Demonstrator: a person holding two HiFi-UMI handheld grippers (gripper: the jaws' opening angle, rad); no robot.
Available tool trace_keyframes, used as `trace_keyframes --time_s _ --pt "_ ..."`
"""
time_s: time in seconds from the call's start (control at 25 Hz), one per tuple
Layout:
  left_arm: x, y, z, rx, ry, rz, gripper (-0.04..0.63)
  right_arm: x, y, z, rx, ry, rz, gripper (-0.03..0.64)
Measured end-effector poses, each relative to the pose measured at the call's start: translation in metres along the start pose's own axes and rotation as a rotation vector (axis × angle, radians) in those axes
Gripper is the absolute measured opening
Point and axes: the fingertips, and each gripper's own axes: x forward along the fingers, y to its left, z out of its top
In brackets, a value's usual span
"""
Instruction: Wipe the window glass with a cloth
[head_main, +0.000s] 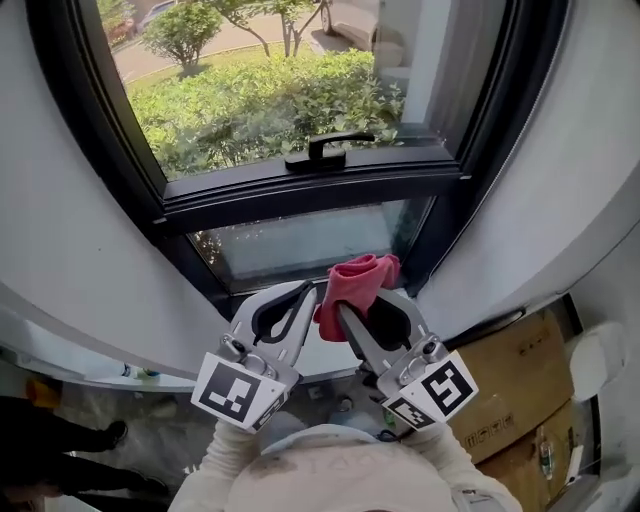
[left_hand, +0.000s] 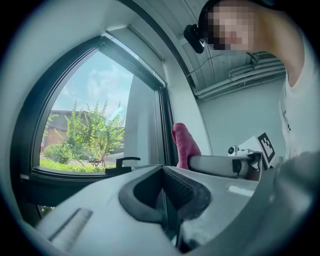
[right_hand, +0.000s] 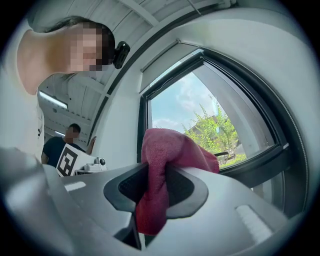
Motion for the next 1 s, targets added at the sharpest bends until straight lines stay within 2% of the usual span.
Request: trace_keyframes --time_s 0.24,0.44,0.72,1.0 --pt "0.015 0.009 -0.011 0.007 0.060 0.085 0.000 0.007 -0.021 -0.015 0.084 0.008 0.068 0.118" --pt "0.019 0.022 -0.019 0.013 0.082 0.113 0.000 0.023 -0.025 -0.026 0.110 0.025 0.104 0.118" --pt "0.020 0.058 -0.011 0.001 0.036 0.136 0.000 0.071 -0.023 -0.013 0.028 0.040 0.145 0.118" --pt "0.003 0.105 0.002 -0.002 -0.014 0.177 0.000 0.159 -0.021 0.039 -0.115 0.011 0.190 0.118"
